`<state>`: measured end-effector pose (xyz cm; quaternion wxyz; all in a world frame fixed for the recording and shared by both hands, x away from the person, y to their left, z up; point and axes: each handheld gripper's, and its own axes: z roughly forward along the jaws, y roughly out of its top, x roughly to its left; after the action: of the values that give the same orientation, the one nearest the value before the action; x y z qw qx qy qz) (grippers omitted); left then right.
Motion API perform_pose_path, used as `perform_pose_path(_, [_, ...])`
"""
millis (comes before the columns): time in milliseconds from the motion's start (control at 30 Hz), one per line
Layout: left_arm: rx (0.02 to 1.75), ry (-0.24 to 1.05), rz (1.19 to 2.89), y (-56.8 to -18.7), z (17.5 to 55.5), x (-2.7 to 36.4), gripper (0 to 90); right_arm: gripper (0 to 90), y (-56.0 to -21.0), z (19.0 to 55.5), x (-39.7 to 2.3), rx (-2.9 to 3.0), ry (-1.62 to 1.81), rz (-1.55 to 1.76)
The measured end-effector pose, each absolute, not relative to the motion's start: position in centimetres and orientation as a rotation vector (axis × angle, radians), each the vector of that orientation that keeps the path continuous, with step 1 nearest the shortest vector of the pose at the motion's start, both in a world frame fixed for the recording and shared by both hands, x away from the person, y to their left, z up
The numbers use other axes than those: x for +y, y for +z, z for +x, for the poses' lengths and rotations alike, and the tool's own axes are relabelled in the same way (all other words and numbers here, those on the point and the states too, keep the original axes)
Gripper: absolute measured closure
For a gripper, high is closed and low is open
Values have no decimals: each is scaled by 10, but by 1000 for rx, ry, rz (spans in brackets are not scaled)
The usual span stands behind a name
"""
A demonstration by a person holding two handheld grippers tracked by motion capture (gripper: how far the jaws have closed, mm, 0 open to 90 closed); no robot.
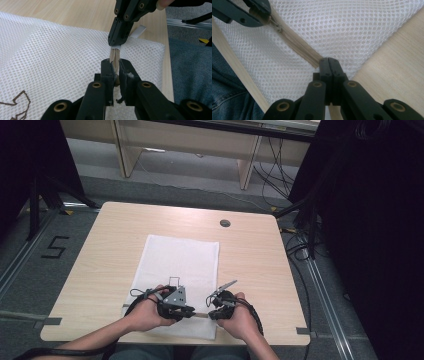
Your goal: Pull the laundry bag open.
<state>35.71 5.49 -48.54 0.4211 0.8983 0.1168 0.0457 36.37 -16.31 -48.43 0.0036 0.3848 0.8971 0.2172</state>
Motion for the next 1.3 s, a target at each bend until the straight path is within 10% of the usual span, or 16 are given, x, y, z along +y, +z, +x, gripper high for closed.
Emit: perform_pose_path(1300, [352,114,2262,-484,356,87,821,900,-485,365,-162,2819,675,1170])
